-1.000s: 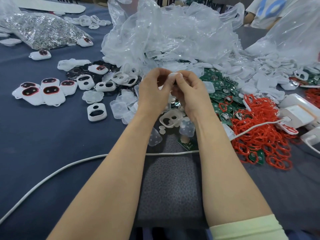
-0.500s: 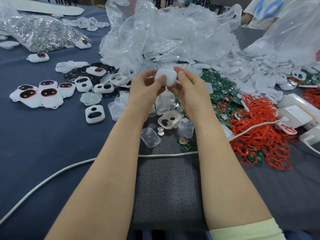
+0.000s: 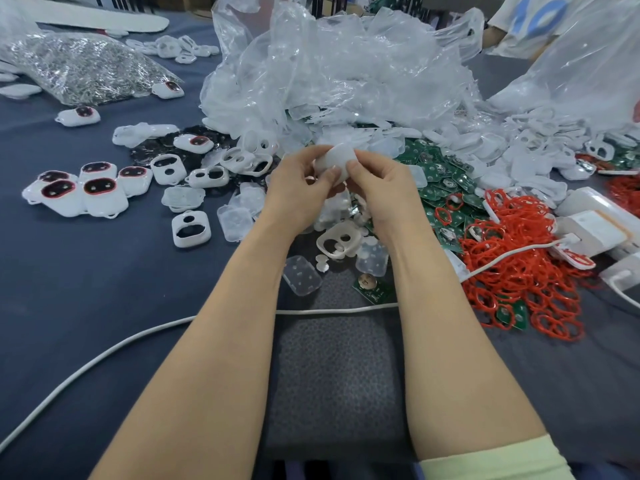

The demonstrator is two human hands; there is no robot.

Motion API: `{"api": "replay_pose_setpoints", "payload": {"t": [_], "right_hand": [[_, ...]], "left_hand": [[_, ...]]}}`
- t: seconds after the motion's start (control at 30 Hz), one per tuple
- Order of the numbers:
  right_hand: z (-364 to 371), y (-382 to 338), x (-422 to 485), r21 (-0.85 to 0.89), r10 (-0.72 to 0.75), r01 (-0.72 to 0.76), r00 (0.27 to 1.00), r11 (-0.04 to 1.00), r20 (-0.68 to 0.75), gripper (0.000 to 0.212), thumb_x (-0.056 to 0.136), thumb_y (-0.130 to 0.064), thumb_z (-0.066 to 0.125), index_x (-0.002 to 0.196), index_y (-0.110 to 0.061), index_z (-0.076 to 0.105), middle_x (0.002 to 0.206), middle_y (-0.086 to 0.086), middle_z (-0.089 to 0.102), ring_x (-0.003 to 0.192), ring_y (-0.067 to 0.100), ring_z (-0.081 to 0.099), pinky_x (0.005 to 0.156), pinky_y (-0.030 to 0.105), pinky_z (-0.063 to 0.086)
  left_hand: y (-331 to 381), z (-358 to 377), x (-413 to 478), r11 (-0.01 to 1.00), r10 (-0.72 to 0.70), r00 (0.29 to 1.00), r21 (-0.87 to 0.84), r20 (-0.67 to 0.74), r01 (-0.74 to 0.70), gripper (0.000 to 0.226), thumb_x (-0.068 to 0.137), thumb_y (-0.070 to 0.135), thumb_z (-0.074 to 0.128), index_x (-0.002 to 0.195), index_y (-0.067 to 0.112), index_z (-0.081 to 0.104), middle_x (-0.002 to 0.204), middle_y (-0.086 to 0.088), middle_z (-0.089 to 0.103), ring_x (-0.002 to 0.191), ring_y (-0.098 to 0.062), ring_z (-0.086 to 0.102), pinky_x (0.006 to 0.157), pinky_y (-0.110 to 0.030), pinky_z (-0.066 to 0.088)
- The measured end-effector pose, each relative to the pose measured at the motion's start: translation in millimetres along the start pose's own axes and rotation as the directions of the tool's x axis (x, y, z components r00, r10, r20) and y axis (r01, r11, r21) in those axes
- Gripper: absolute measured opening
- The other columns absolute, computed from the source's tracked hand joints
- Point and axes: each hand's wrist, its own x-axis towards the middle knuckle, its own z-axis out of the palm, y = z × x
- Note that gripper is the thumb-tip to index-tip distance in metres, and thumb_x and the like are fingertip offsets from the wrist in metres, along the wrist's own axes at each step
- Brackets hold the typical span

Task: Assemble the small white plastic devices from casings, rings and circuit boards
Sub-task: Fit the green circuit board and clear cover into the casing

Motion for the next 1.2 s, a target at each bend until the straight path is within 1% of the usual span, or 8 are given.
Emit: {"api": "replay_pose_setpoints", "payload": {"t": [0.17,0.27,0.53,0.7,0.83,0.97,1.07,1.2], "right_hand": [[3,3,1,0.209,0.139,-0.148,0.989,0.967,0.055,0.018,0.095,-0.005,0.053,0.105,-0.008,0.067,0.089,0.008,0.069,0.077,0.016,0.063,0.072,0.024,0.054],[1,2,2,0.218,0.096,-0.093,0.995,0.971,-0.002,0.019,0.096,-0.006,0.051,0.109,-0.007,0.065,0.093,0.008,0.067,0.084,0.017,0.061,0.082,0.028,0.052],[17,-13,-7,0.046,-0.075,0.075,0.997,0.996,0.004,0.024,0.098,-0.005,0.047,0.113,-0.004,0.065,0.100,0.008,0.067,0.086,0.011,0.063,0.078,0.020,0.053],[62,-36,-4,0.015,0.018,-0.020,0.993,1.000,0.114,0.023,0.098,-0.027,0.053,0.100,-0.012,0.070,0.092,0.015,0.069,0.084,0.029,0.067,0.086,0.047,0.055],[123,-44,0,0.090,0.078,-0.092,0.986,0.992,0.149,0.027,0.091,-0.006,0.061,0.116,0.002,0.060,0.098,0.024,0.067,0.079,0.027,0.067,0.077,0.035,0.059],[195,-37,-3,-0.034,0.154,-0.150,0.963,0.988,0.221,0.021,0.088,-0.008,0.063,0.106,0.004,0.066,0.105,0.027,0.067,0.099,0.038,0.065,0.092,0.049,0.051],[232,-27,-5,-0.211,0.138,-0.098,0.973,0.973,0.186,0.021,0.088,-0.016,0.063,0.094,0.002,0.072,0.097,0.021,0.071,0.099,0.035,0.065,0.093,0.041,0.049],[252,-19,-4,-0.401,0.149,-0.090,0.982,0.912,0.118,0.032,0.092,-0.029,0.058,0.108,-0.003,0.068,0.111,0.014,0.069,0.110,0.028,0.059,0.090,0.028,0.041]], "left_hand": [[3,1,-4,0.999,-0.003,1.000,-0.050,-0.006,0.003,0.028,0.091,0.003,0.061,0.119,0.008,0.062,0.105,-0.019,0.067,0.094,-0.029,0.070,0.087,-0.040,0.057],[7,4,-7,0.995,0.025,1.000,-0.098,-0.013,-0.026,0.029,0.092,0.003,0.060,0.115,0.020,0.061,0.100,-0.011,0.068,0.091,-0.020,0.069,0.080,-0.026,0.057],[19,-9,-4,0.916,-0.196,0.973,-0.377,-0.122,0.137,0.021,0.101,0.024,0.048,0.102,0.010,0.064,0.094,-0.004,0.065,0.082,-0.017,0.068,0.080,-0.025,0.057],[28,-44,-1,0.989,-0.073,0.934,-0.148,-0.349,0.022,0.011,0.089,0.011,0.061,0.094,0.020,0.065,0.091,-0.001,0.066,0.084,-0.013,0.062,0.074,-0.023,0.051],[23,-89,-8,1.000,-0.026,0.882,-0.015,-0.470,0.021,0.024,0.090,0.014,0.058,0.114,0.017,0.061,0.111,-0.003,0.065,0.103,-0.018,0.063,0.089,-0.030,0.052],[11,-149,-17,0.990,-0.024,0.782,0.096,-0.623,0.107,0.036,0.093,0.004,0.047,0.128,0.008,0.055,0.128,-0.007,0.059,0.119,-0.019,0.055,0.103,-0.028,0.042],[-1,-183,-27,0.976,-0.035,0.675,0.121,-0.737,0.183,0.040,0.092,0.001,0.041,0.128,0.008,0.056,0.127,-0.005,0.060,0.117,-0.015,0.054,0.097,-0.019,0.038],[-7,-202,-30,0.979,-0.067,0.614,0.066,-0.787,0.192,0.035,0.091,0.006,0.044,0.122,0.011,0.060,0.114,0.000,0.061,0.108,-0.014,0.056,0.094,-0.022,0.042]]}}
